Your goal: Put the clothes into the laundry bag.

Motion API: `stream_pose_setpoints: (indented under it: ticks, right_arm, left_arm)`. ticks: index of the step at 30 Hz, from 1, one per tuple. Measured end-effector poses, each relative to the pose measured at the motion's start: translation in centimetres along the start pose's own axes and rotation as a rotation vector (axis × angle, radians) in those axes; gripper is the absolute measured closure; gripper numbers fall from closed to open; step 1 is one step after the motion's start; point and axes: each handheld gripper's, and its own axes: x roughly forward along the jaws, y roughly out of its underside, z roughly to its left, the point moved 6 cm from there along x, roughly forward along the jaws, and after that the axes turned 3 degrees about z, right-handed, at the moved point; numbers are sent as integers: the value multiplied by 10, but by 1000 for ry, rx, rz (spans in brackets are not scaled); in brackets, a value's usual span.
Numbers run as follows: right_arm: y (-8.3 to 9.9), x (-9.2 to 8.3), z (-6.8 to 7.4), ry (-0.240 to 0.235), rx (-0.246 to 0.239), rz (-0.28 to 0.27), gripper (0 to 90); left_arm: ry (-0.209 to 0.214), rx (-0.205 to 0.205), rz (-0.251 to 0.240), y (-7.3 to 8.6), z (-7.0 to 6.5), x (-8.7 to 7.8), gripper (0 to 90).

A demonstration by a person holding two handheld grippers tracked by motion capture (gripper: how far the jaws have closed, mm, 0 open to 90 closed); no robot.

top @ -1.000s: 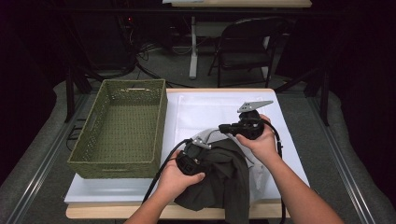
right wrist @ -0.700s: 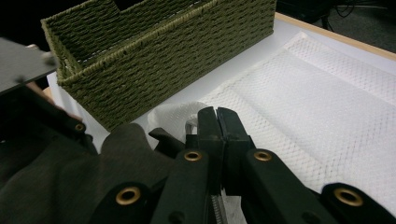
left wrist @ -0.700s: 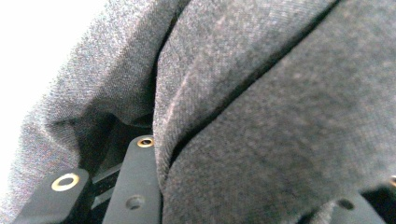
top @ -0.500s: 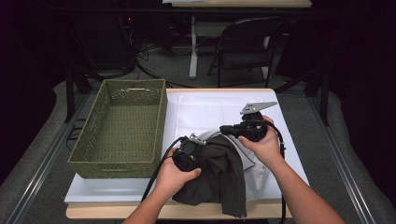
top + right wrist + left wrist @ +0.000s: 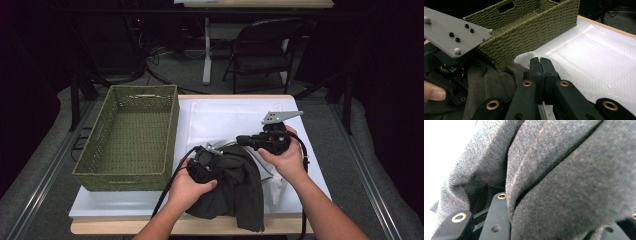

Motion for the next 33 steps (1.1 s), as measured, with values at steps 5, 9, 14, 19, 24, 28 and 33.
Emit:
stream_pose_setpoints:
  ticks: [5, 9, 14, 19, 24, 28, 33]
  right_arm:
    - [-1, 2, 4, -15, -8, -4, 894]
    - [-1, 0, 6, -21, -6, -6, 894]
    - [-1, -5, 8, -21, -8, -13, 894]
    - [-3, -13, 10, -11, -25, -15, 895]
    - [-3, -18, 13, -17, -25, -14, 894]
    - [-3, -18, 17, -32, -16, -27, 894]
    - [2, -11, 21, -49, -7, -25, 894]
  left_arm:
    - [-9, -8, 9, -4, 2, 4, 648]
    - [-11, -27, 14, -3, 7, 8, 647]
    - [-13, -45, 7, -3, 9, 7, 648]
    - [-21, -54, -4, -5, 9, 1, 648]
    - [-28, -73, -24, -9, 11, -2, 648]
    - [-46, -93, -32, -12, 12, 2, 646]
    - [-54, -100, -14, -11, 13, 15, 639]
